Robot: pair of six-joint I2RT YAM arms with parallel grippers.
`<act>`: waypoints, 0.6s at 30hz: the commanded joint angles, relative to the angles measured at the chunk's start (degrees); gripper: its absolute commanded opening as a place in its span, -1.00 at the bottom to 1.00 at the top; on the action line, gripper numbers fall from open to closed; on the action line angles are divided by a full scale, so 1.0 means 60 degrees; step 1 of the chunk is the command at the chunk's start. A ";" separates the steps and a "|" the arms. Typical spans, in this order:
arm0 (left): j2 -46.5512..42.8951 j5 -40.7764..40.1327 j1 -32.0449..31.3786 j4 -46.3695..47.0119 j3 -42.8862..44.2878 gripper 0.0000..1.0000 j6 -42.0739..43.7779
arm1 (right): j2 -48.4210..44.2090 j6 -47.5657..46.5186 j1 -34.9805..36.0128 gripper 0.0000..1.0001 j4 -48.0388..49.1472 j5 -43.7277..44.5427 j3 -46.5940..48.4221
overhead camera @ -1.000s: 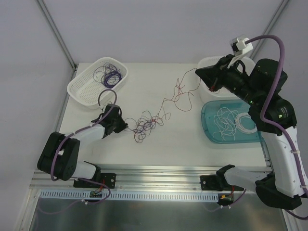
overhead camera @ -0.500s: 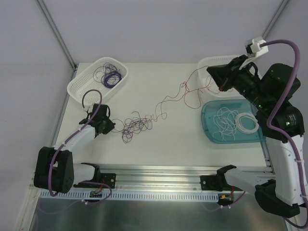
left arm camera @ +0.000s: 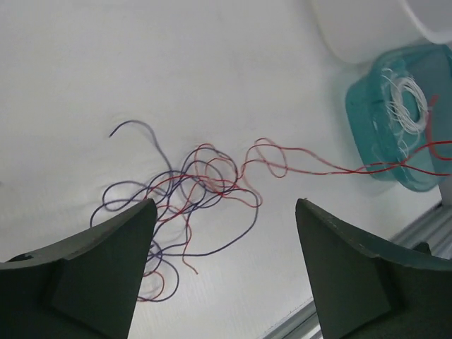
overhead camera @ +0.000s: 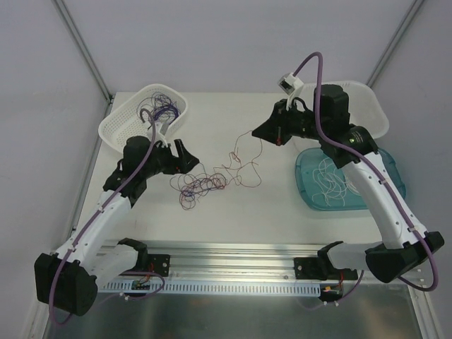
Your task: Untangle the cables
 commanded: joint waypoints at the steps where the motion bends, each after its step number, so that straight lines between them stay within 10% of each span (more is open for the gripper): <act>1: -0.0146 0.1437 -0.0519 0.0776 0.0777 0.62 0.1308 | -0.0208 -0.0265 0.0175 -0.99 0.0456 -0.0775 0.0004; 18: 0.1392 0.2696 -0.2600 0.2944 0.1409 0.35 0.2905 | -0.0412 0.0233 0.0586 -0.98 0.1232 -0.1127 -0.0641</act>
